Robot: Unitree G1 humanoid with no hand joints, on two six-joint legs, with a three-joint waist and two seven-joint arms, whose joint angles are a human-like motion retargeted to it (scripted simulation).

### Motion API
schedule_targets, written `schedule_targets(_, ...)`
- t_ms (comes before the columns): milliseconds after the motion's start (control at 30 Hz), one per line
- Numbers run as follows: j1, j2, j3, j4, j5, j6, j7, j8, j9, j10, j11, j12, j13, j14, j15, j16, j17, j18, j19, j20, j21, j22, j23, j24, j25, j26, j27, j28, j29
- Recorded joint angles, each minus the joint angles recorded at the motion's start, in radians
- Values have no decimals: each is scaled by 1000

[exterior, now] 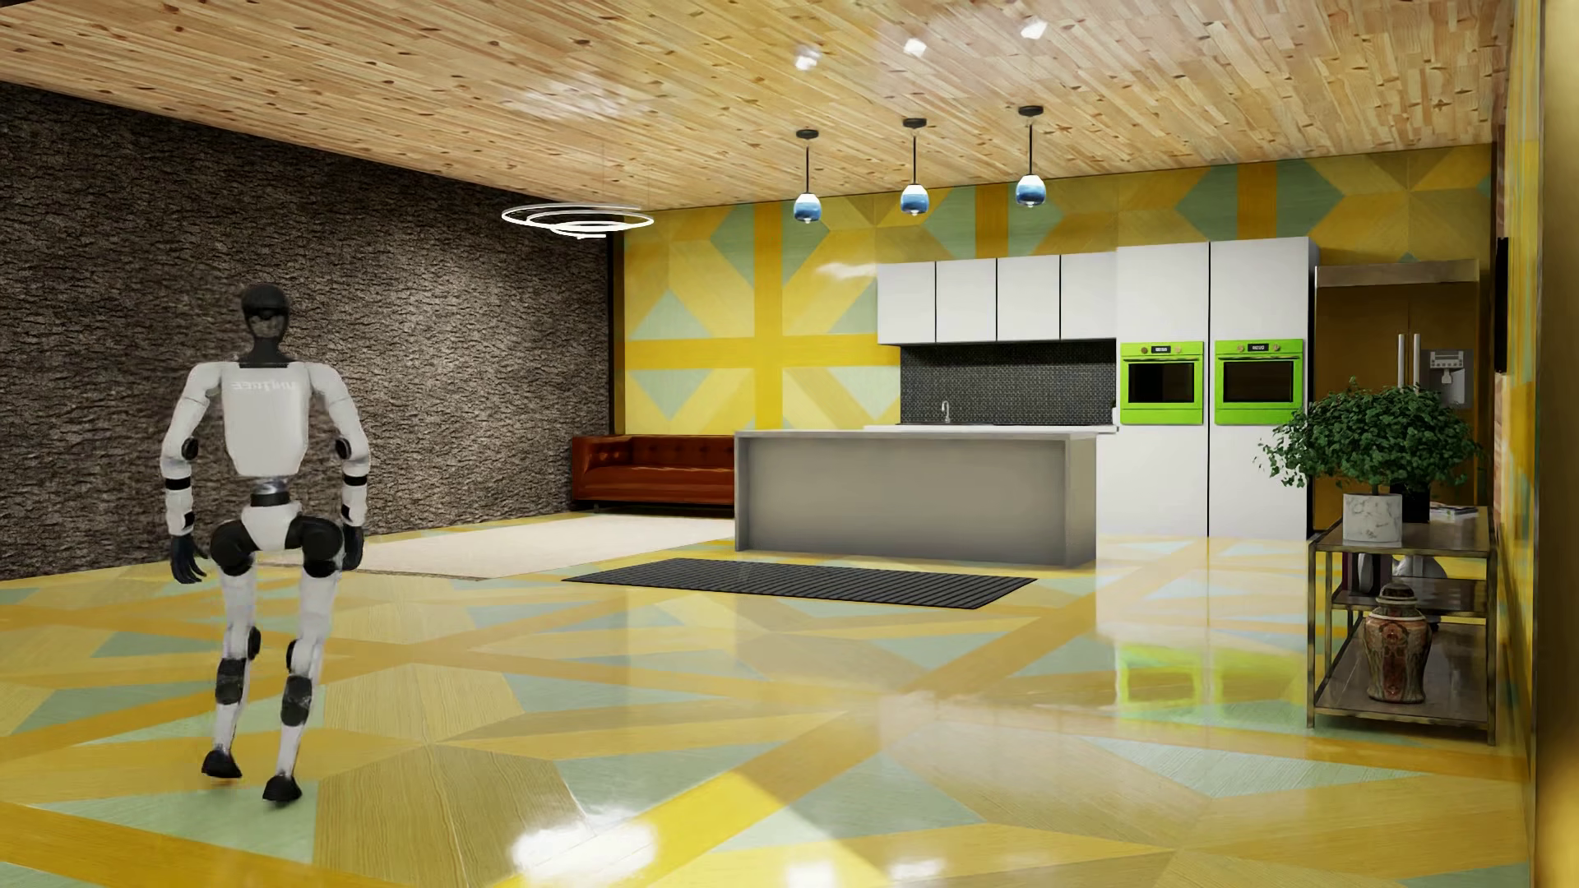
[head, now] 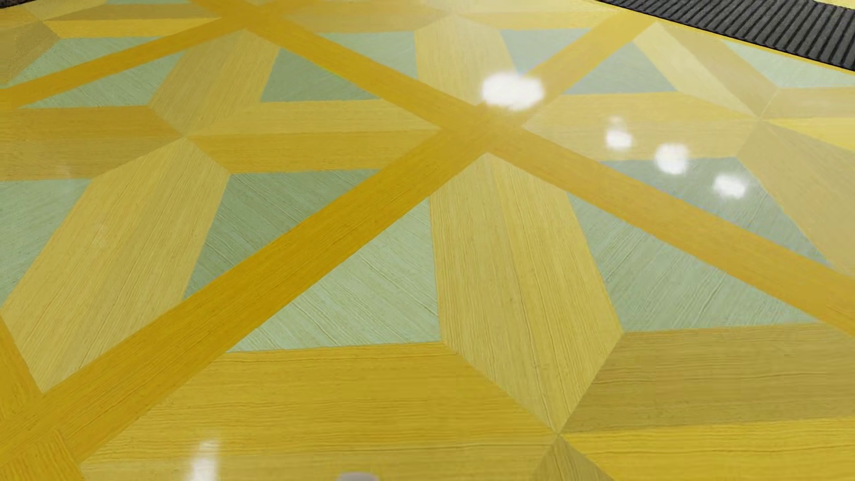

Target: Go to the counter

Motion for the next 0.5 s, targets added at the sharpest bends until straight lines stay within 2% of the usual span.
schedule_targets(67, -65, 126, 47, 6, -19, -10, 0, 0, -23, -342, -42, 14, -62, 96, -138, -3, -10, 0, 0, 15, -62, 30, -21, 0, 0, 0, 0, 0, 0)
schedule_targets(133, -101, 192, 77, 8, -34, -17, 0, 0, -51, -506, -31, 20, -97, 135, -144, -5, -21, 0, 0, 8, -97, 61, -46, 0, 0, 0, 0, 0, 0)
schedule_targets(200, -111, 249, 110, -24, -79, -37, 0, 0, -53, -393, 68, 27, -71, 116, -18, -6, -14, 0, 0, -1, -123, 99, -67, 0, 0, 0, 0, 0, 0)
schedule_targets(233, -110, 227, 117, -43, -105, -52, 0, 0, -67, -317, 191, 31, -41, 140, 105, -9, 6, 0, 0, -6, -145, 126, -53, 0, 0, 0, 0, 0, 0)
schedule_targets(267, -92, 164, 110, -72, -135, -69, 0, 0, -71, -249, 379, 33, -13, 126, 242, -15, 31, 0, 0, 5, -151, 151, -22, 0, 0, 0, 0, 0, 0)
schedule_targets(300, -36, 72, 85, -101, -151, -76, 0, 0, -59, -222, 605, 30, 7, 81, 318, -21, 46, 0, 0, 17, -127, 162, 5, 0, 0, 0, 0, 0, 0)
schedule_targets(333, 50, -52, 60, -129, -173, -91, 0, 0, -39, -239, 880, 20, 15, 34, 302, -24, 54, 0, 0, 8, -96, 164, 20, 0, 0, 0, 0, 0, 0)
schedule_targets(367, 132, -163, -2, -119, -156, -74, 0, 0, -33, -285, 905, 5, 22, 24, 317, -17, 59, 0, 0, -2, -45, 143, 40, 0, 0, 0, 0, 0, 0)
schedule_targets(400, 211, -259, -65, -112, -140, -56, 0, 0, -24, -332, 869, -11, 35, 17, 347, -12, 64, 0, 0, -6, -10, 119, 64, 0, 0, 0, 0, 0, 0)
schedule_targets(433, 294, -334, -122, -104, -125, -38, 0, 0, -13, -384, 728, -29, 57, 9, 411, -4, 65, 0, 0, -12, 3, 85, 87, 0, 0, 0, 0, 0, 0)
schedule_targets(467, 370, -395, -166, -99, -116, -26, 0, 0, -9, -432, 525, -49, 81, -1, 492, 5, 63, 0, 0, -7, 7, 46, 107, 0, 0, 0, 0, 0, 0)
schedule_targets(500, 432, -439, -197, -99, -112, -20, 0, 0, -12, -466, 312, -65, 102, -13, 511, 13, 57, 0, 0, 17, 11, -1, 122, 0, 0, 0, 0, 0, 0)
